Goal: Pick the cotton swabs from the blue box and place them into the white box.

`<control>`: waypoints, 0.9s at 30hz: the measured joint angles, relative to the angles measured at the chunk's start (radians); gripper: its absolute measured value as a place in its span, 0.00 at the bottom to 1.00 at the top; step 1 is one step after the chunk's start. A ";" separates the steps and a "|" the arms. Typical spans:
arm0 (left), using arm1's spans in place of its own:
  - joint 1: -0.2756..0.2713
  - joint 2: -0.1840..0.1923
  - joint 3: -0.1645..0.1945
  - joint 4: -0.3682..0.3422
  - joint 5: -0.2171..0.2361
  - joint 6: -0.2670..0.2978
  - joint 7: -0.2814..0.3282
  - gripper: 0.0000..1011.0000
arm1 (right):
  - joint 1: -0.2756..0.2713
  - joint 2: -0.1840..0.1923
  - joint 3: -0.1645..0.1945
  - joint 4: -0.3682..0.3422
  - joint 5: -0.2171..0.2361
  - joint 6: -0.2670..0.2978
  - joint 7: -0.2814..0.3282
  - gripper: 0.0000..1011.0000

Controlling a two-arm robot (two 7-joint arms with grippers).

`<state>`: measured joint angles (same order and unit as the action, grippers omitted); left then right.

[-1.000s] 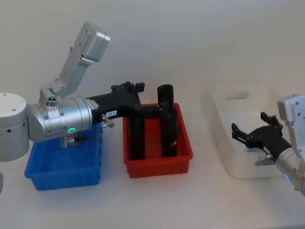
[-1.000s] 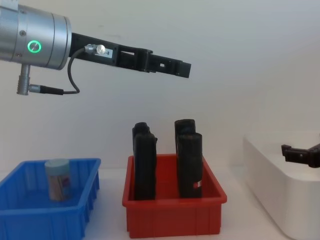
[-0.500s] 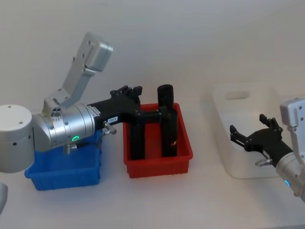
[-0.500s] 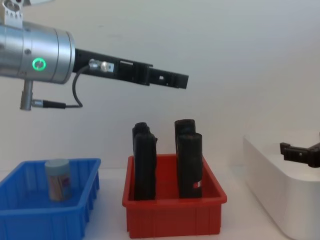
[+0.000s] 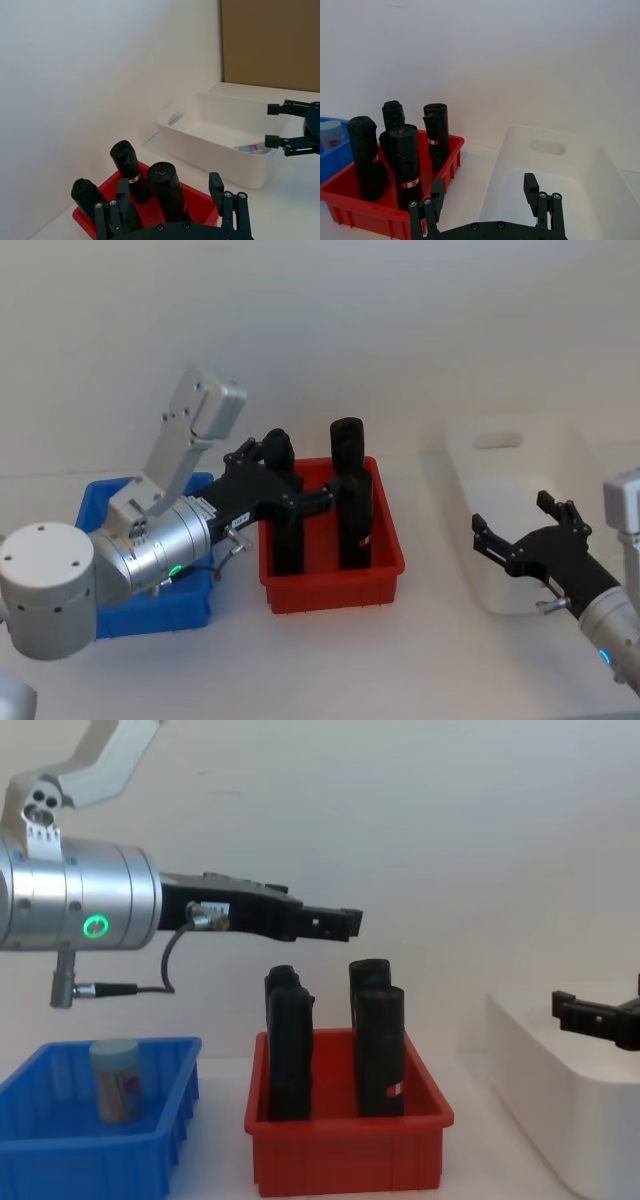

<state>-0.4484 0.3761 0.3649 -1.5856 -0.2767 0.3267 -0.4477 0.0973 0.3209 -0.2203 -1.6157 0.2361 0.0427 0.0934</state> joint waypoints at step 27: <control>0.170 0.005 0.073 -0.033 0.063 -0.252 0.351 0.99 | -0.112 0.017 -0.006 -0.151 0.051 -0.009 -0.027 0.99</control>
<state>-0.2782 0.3807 0.4374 -1.6188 -0.2141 0.0750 -0.0964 -0.0147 0.3375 -0.2261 -1.7670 0.2874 0.0335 0.0662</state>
